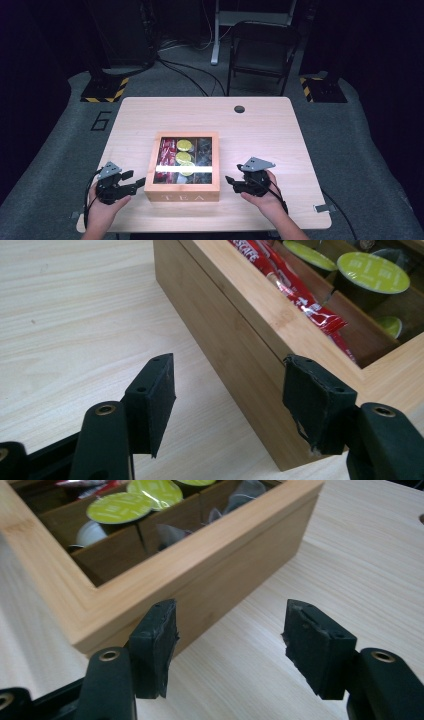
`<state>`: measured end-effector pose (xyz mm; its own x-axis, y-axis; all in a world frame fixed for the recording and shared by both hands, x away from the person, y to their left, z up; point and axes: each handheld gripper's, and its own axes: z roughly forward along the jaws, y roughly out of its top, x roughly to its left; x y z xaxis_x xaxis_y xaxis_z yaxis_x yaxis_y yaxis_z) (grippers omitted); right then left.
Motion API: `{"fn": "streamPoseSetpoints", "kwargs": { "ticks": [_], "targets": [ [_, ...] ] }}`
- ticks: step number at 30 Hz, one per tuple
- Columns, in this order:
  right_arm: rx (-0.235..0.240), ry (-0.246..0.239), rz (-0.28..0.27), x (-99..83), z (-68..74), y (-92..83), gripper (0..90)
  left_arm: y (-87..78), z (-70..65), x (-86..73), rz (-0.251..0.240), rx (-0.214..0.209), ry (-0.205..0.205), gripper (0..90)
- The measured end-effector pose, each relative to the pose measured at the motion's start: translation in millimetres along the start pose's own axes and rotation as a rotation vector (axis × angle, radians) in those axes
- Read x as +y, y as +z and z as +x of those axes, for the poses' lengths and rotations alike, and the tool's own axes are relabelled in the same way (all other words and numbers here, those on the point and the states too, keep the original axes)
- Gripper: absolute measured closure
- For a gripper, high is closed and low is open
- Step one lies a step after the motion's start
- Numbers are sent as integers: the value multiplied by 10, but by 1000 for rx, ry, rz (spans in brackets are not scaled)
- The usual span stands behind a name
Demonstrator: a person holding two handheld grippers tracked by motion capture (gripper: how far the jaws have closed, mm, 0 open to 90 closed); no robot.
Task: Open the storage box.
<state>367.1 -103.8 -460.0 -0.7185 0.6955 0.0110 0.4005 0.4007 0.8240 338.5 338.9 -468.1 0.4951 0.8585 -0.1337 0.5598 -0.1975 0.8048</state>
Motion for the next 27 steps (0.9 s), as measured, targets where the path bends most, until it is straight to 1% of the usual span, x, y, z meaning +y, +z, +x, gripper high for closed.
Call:
{"fn": "streamPoseSetpoints", "kwargs": {
  "ticks": [1,2,3,4,5,6,8,9,10,11,13,14,15,17,18,21,22,23,24,25,26,27],
  "targets": [
    [12,-11,4,14,16,-3,377,-14,-4,3,-2,0,3,376],
    [12,-8,3,21,35,-3,378,-31,-10,5,-6,3,5,375],
    [16,-22,1,27,46,-5,378,-45,-17,5,-12,5,6,375],
    [21,-25,5,36,59,-6,377,-62,-20,10,-11,3,7,374],
    [23,-16,-1,44,78,-2,377,-73,-25,12,-18,6,7,368],
    [26,-26,-7,53,83,-5,376,-84,-28,15,-21,2,7,362],
    [50,-14,-17,72,106,-16,368,-94,-44,16,-38,-4,5,338],
    [56,-16,-28,84,113,-18,362,-108,-51,23,-33,-11,11,327],
    [63,-3,-31,92,133,-27,357,-111,-62,24,-41,-11,13,314],
    [66,-6,-39,101,146,-29,350,-115,-71,27,-43,-17,15,294],
    [78,-11,-44,113,170,-25,332,-104,-99,25,-63,-33,14,278],
    [85,-3,-37,114,190,-25,320,-106,-110,29,-51,-48,19,268],
    [95,-4,-37,116,213,-9,309,-101,-122,28,-52,-54,22,259],
    [102,-26,-33,120,245,10,291,-79,-151,21,-55,-67,30,248],
    [106,-29,-30,121,258,16,286,-74,-161,20,-43,-78,37,242],
    [116,-45,-38,121,302,35,271,-48,-204,15,-32,-107,46,229],
    [119,-49,-32,122,315,38,267,-34,-213,13,-40,-107,56,226],
    [118,-45,-33,120,331,46,264,-35,-225,16,-30,-118,58,221],
    [121,-55,-32,119,338,53,260,-29,-233,15,-31,-121,57,217],
    [121,-53,-31,117,347,59,256,-21,-248,10,-32,-128,51,213],
    [123,-56,-21,113,354,60,254,-10,-259,7,-34,-128,56,209],
    [124,-55,-21,109,364,69,252,-4,-265,6,-26,-130,66,205]
  ]
}}
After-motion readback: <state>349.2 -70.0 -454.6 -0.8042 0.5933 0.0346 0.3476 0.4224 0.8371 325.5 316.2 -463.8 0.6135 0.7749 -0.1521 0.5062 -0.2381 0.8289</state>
